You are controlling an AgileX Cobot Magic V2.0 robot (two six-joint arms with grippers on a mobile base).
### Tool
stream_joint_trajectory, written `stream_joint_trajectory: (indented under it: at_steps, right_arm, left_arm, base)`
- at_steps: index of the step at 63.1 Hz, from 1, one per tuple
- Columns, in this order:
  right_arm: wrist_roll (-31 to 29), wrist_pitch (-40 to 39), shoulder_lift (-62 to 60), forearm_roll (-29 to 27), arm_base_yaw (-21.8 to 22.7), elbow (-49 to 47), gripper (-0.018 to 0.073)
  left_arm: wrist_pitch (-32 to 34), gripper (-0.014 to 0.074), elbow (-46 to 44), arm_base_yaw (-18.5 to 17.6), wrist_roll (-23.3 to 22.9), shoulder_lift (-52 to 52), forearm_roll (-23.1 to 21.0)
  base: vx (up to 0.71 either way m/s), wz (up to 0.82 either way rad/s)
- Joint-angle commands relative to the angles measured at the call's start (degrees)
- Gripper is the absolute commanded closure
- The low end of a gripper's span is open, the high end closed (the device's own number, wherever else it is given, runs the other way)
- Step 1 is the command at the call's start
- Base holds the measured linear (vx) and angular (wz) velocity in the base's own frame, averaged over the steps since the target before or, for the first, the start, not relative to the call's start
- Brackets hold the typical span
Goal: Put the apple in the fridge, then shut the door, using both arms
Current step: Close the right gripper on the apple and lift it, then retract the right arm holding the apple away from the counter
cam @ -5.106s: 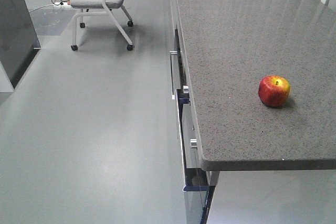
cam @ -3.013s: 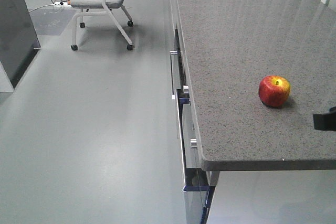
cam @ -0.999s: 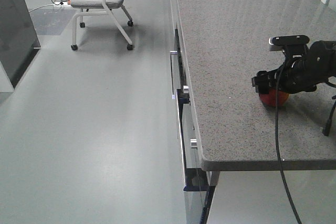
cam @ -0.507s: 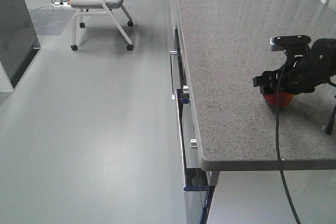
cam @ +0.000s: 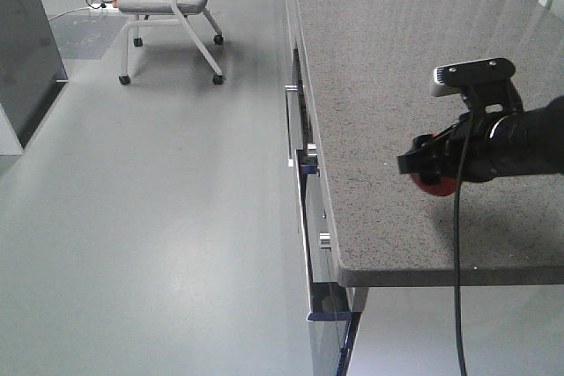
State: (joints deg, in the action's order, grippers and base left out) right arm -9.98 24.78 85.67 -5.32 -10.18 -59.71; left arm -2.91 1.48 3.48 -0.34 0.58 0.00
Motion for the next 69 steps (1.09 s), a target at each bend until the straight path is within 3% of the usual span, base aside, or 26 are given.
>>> stream_joint_trajectory:
  at_steps: [1,21,35,45,69]
  right_arm:
    - [-0.4,-4.0,-6.4,-1.4,-3.7,1.1,0.0197]
    - [-0.3,-0.9,-21.6,-2.9,-17.7,8.3,0.0197]
    - [0.5,3.8,-31.1,-4.6,-24.9,12.0,0.0198]
    - [0.5,7.1,-37.4,-5.8,-27.3,14.3,0.0198]
    - [0.2,14.4,-51.2,-7.3,-27.3,18.9,0.0198]
  left_arm:
    - [4.3,0.0603,1.2,-0.1,-0.4,1.0,0.0]
    - [4.3,0.0603,1.2,-0.1,-0.4,1.0,0.0]
    - [4.3,0.0603,1.2,-0.1,-0.4,1.0,0.0]
    - [4.3,0.0603,1.2,-0.1,-0.4,1.0,0.0]
    - [4.3,0.0603,1.2,-0.1,-0.4,1.0,0.0]
  base:
    - [0.0,0.0]
    - [0.0,0.0]
    - [0.0,0.0]
    - [0.0,0.0]
    - [0.0,0.0]
